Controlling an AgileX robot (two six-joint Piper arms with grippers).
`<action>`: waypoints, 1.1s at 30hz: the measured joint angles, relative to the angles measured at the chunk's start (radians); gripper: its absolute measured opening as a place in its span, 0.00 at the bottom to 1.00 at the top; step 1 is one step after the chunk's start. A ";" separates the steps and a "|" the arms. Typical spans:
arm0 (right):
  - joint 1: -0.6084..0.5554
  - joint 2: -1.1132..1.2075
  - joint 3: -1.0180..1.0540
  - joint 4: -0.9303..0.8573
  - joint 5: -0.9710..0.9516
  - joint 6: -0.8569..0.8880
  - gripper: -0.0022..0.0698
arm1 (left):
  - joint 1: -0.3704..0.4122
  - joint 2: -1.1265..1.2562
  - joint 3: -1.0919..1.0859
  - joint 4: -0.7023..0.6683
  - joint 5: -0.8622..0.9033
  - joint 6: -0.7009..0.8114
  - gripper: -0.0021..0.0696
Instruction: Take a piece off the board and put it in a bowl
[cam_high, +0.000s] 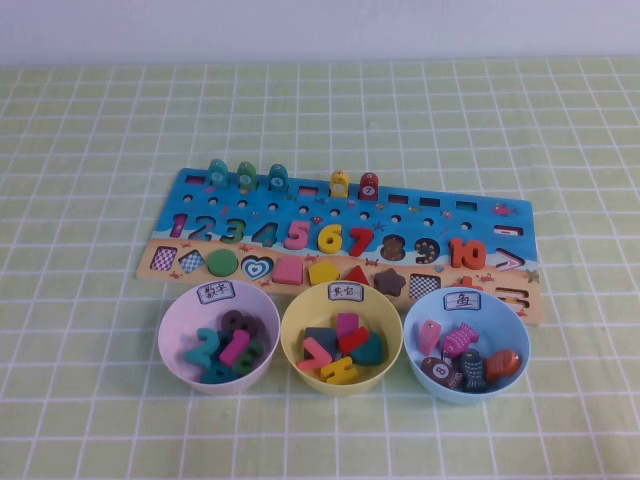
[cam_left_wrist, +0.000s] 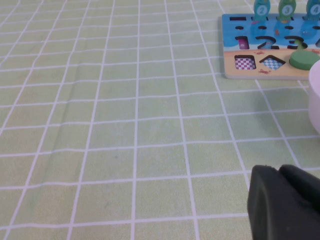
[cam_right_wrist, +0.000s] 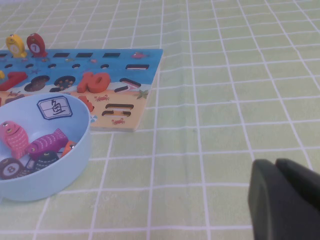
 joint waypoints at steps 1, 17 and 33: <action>0.000 0.000 0.000 0.000 0.000 0.000 0.01 | 0.000 0.000 0.000 0.000 0.000 0.000 0.02; 0.000 0.000 0.000 0.000 0.000 0.000 0.01 | 0.000 0.000 0.000 0.000 0.000 0.000 0.02; 0.000 0.000 0.000 0.000 0.000 0.000 0.01 | 0.000 0.000 0.000 0.037 -0.071 -0.005 0.02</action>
